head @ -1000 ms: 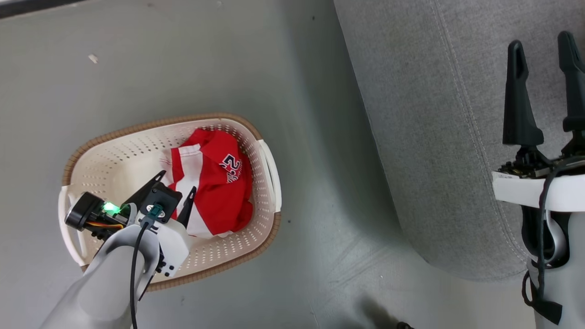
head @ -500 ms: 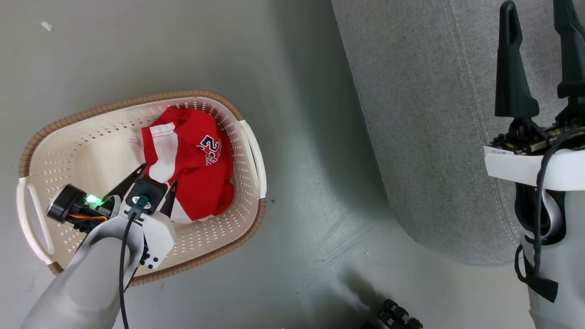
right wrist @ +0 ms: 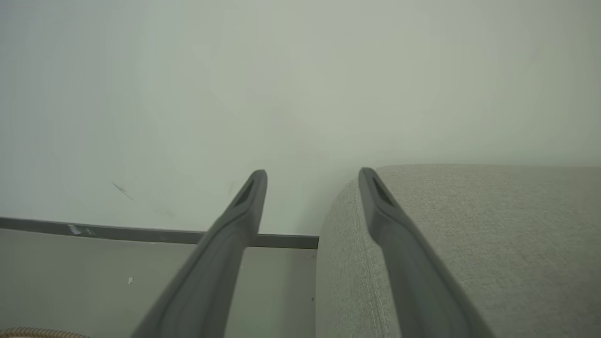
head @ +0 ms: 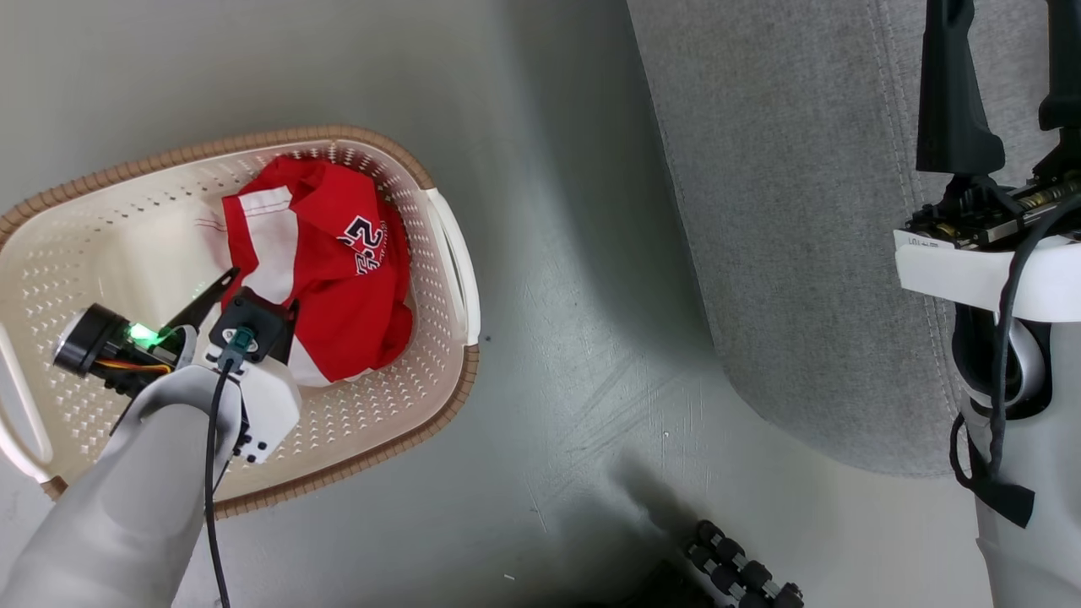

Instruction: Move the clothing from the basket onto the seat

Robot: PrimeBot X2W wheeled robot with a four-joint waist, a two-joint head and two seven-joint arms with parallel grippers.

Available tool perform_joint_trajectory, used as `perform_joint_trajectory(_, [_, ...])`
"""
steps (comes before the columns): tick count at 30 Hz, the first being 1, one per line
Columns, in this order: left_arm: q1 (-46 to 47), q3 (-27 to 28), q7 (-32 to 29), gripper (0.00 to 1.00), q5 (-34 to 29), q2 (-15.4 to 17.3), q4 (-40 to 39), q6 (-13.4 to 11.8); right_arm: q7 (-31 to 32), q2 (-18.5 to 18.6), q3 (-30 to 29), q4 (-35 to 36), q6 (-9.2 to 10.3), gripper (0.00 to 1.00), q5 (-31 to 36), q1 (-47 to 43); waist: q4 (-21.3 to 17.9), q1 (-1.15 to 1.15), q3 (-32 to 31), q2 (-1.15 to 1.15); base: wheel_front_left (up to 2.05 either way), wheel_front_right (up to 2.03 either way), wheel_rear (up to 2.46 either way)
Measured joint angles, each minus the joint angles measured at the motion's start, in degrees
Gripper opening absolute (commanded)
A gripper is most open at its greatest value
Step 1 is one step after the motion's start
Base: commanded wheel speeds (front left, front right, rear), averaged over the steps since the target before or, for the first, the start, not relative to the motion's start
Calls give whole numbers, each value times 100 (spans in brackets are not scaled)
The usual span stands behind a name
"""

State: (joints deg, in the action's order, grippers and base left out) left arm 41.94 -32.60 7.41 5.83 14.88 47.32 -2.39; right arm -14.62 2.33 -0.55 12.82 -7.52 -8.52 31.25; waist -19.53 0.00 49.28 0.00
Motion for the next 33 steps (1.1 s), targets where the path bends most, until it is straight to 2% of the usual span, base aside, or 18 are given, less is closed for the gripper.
perform_joint_trajectory(9, [266,-14,-133,100,-149,122,285,-100,0,2,12,4,0,100,-102,193,-58,0,289,0,0,0,0])
perform_joint_trajectory(16, [446,-13,-220,100,-186,96,468,-99,-1,3,11,7,0,100,-123,227,-108,0,462,0,0,0,0])
perform_joint_trajectory(17, [470,-14,-230,92,-186,86,477,-98,-1,3,12,4,0,100,-151,248,-115,0,482,0,0,0,0])
perform_joint_trajectory(18, [489,-18,-230,60,-186,77,483,-96,-1,3,11,1,0,100,-159,291,-122,0,499,0,0,0,0])
perform_joint_trajectory(19, [511,-23,-230,34,-186,64,492,-90,-1,3,10,1,0,100,-159,342,-128,0,517,0,0,0,0])
perform_joint_trajectory(20, [538,-27,-229,19,-186,45,500,-79,-1,3,10,1,0,100,-160,369,-133,0,533,0,0,0,0])
perform_joint_trajectory(21, [571,-30,-226,0,-186,31,506,-73,-1,3,10,-2,0,100,-170,395,-137,0,548,0,0,0,0])
perform_joint_trajectory(33, [617,93,146,0,31,-69,519,21,-1,3,-69,-68,0,100,-207,455,-96,0,533,0,0,0,0])
